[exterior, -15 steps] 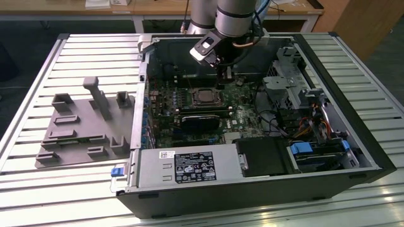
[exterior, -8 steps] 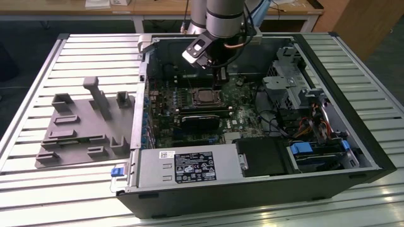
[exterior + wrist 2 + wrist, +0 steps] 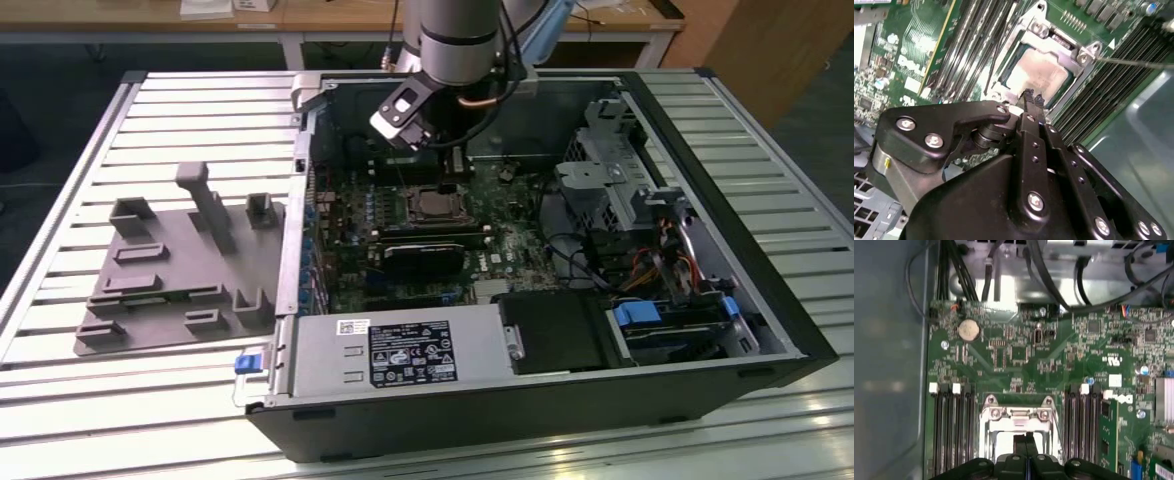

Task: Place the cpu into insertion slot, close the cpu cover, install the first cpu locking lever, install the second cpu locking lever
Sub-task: 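Close the cpu cover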

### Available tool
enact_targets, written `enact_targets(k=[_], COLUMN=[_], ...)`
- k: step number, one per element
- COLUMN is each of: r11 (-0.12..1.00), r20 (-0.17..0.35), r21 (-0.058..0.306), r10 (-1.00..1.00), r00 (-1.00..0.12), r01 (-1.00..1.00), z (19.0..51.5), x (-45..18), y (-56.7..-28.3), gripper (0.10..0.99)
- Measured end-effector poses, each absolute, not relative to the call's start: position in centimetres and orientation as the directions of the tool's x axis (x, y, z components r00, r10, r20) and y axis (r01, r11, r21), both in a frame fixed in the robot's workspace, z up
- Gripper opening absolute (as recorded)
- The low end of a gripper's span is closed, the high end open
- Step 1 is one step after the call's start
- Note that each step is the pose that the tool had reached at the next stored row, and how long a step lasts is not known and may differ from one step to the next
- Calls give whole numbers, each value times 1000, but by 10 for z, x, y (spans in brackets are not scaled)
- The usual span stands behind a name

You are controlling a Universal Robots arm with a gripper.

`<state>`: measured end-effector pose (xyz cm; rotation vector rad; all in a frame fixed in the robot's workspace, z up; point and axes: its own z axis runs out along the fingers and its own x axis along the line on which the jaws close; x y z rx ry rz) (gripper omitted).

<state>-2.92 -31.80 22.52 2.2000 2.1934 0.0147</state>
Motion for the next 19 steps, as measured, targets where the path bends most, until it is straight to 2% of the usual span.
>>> enact_targets(k=[12,19], r11=[4,123], r20=[-18,-18], r21=[31,31], r10=[1000,992], r00=[-3,-123], r01=[999,992], z=[222,222], x=[-40,-40], y=[-318,-318], gripper=[102,102])
